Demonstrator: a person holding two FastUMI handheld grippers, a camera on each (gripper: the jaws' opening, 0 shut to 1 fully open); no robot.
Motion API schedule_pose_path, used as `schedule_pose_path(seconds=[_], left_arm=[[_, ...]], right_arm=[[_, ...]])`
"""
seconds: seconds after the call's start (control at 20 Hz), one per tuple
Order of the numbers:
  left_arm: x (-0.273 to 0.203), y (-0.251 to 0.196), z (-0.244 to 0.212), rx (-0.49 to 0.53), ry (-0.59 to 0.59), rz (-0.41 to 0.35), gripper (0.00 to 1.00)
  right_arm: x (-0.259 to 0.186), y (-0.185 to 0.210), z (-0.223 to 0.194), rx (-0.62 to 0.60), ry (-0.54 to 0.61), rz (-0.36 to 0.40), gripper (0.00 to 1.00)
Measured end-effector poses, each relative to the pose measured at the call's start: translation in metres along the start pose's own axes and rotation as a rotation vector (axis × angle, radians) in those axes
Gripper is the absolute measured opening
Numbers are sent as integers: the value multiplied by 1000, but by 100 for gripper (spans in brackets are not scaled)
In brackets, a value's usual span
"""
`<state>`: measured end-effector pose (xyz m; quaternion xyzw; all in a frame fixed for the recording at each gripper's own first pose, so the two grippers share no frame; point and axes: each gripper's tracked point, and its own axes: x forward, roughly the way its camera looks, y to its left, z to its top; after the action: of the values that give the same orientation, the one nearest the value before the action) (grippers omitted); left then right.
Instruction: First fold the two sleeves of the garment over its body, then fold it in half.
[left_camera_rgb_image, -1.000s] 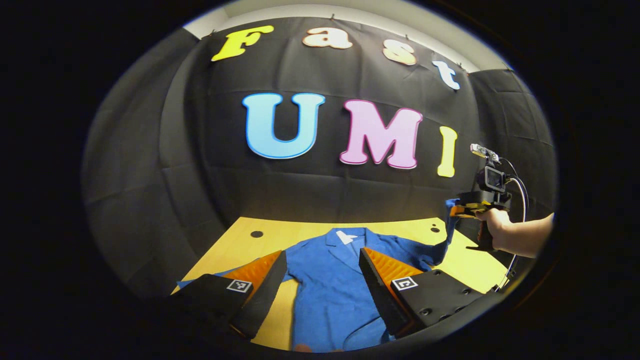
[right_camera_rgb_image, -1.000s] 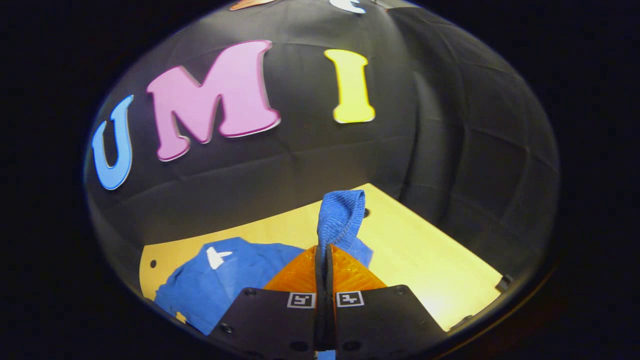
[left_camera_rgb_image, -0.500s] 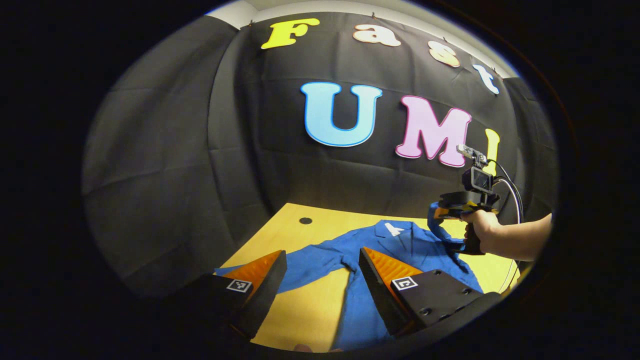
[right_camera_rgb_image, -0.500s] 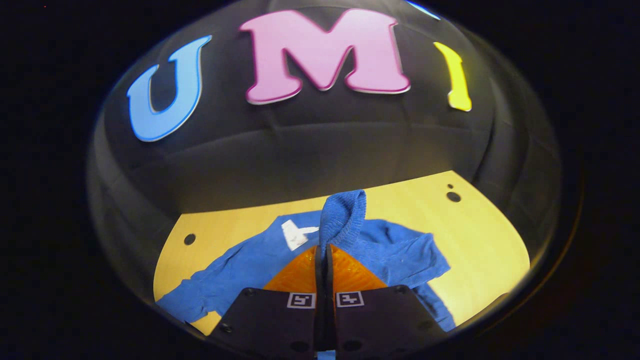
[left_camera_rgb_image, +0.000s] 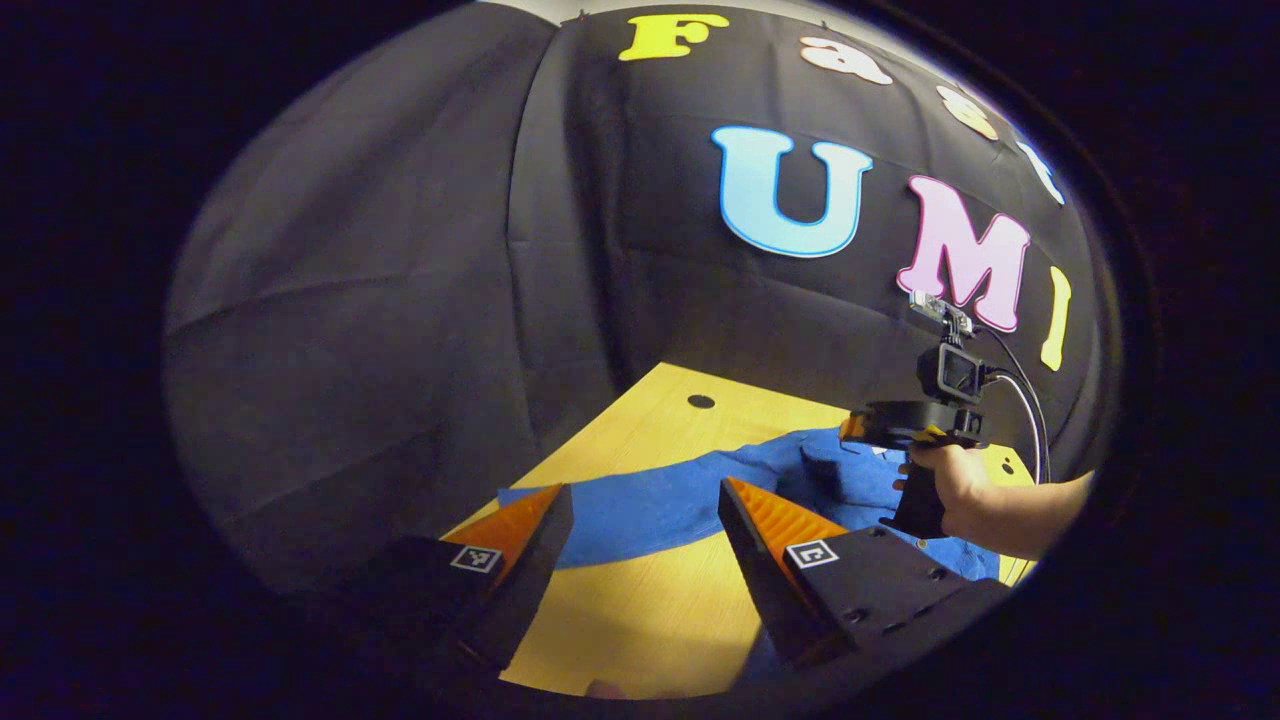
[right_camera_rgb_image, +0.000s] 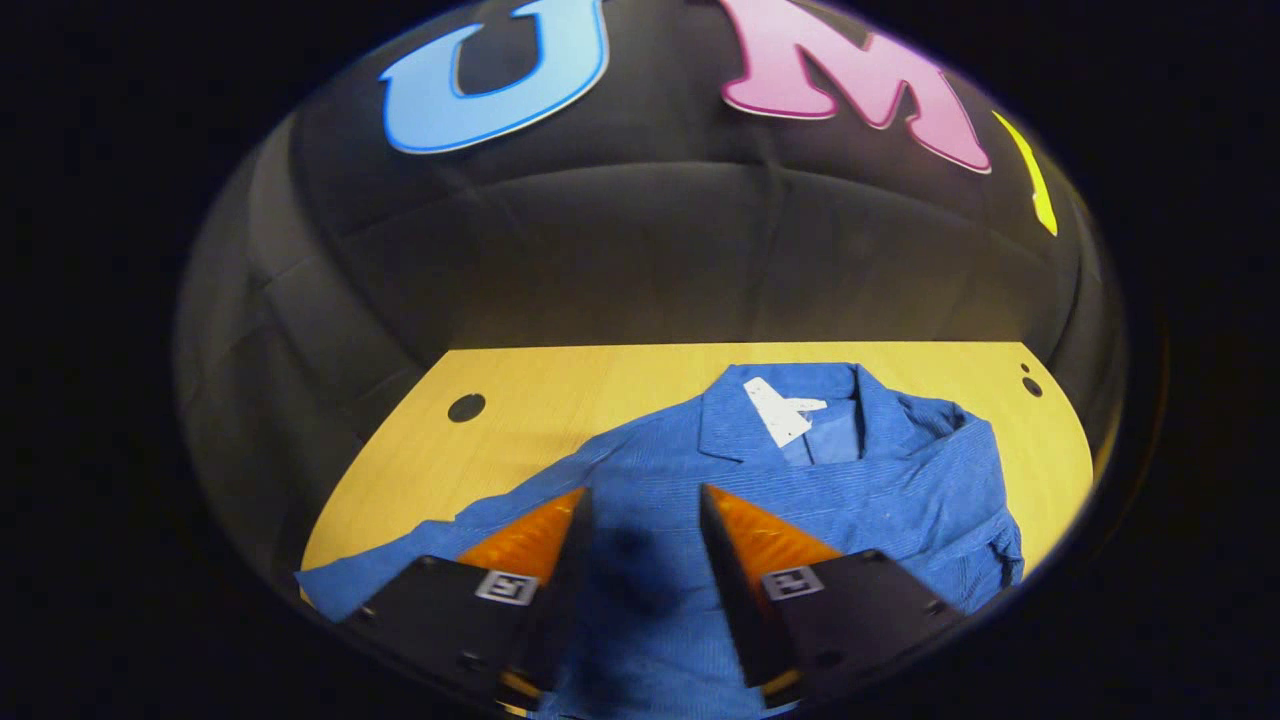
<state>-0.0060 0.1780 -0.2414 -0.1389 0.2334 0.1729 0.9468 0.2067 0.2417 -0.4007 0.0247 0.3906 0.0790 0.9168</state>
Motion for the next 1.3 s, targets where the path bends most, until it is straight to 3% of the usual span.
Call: schedule_pose_path(seconds=[0.1,0.4,0.8,0.95,1.15,1.2,1.3], left_arm=[[10,16,-11,-32,13,34,86],[57,60,-33,-4,40,145,86],[121,96,-82,-141,203,325,87],[126,100,-90,-138,234,366,87],[128,95,-89,-78,265,356,87],[128,93,-82,-65,262,353,86],[135,84,-84,-91,259,365,65]], right_arm=[[-5,11,-2,-45,-33,5,100],[-54,24,14,-126,-208,100,97],[-126,5,9,-158,-345,184,99],[-144,-1,21,-147,-394,211,99],[-154,-19,26,-167,-414,205,99],[-153,-25,24,-183,-417,193,99],[-152,-35,17,-198,-405,184,99]])
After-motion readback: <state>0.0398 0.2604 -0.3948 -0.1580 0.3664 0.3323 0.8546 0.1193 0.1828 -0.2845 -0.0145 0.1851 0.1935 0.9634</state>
